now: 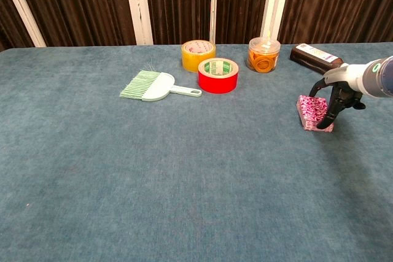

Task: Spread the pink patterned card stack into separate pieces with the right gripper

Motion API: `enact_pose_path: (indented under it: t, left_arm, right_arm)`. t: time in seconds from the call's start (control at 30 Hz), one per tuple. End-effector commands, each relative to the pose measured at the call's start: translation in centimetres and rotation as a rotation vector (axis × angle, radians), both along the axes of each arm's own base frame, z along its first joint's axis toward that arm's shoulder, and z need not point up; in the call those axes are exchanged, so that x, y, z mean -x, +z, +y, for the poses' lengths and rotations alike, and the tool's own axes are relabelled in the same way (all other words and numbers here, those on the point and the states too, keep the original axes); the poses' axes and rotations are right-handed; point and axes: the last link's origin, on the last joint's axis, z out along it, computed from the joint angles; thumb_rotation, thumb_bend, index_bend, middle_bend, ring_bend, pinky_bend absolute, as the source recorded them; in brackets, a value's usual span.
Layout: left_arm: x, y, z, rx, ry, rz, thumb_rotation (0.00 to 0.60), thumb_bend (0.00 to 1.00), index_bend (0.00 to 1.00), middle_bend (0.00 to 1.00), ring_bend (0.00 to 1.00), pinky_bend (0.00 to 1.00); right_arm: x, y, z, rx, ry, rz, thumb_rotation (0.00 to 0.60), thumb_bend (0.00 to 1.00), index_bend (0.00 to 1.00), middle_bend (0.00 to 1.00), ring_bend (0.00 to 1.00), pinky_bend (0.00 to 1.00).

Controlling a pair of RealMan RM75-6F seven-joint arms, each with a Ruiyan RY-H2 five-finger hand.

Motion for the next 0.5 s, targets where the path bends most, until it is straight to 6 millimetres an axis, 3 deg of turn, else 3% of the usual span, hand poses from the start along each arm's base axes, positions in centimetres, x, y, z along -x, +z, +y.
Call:
enact_pose_path:
  t: [0.03,0.3,0.5]
  left_arm:
    - [0.01,0.0,0.0,0.0,0.0,0.0,0.6,0.04,0.0,0.0,0.0,0.0]
    - [0.03,0.01,-0.02,0.0,0.001,0.0,0.6,0.04,0.0,0.0,0.0,0.0]
    - [0.02,-0.01,0.01,0.002,0.002,-0.001,0.6,0.04,0.0,0.0,0.0,0.0]
  right_arm:
    - [0.13,-0.05,-0.06,0.001,0.001,0.004,0.6,0.23,0.16,0.9,0.94,0.84]
    - [0.85,-0.39,0.02,-0.009,-0.017,0.004,0.6,0.23,0.2,0.9,0.94,0.83]
    - [0.99,-0.49,0.01,-0.018,-0.018,-0.002,0.6,0.24,0.58,0.9,0.94,0.84]
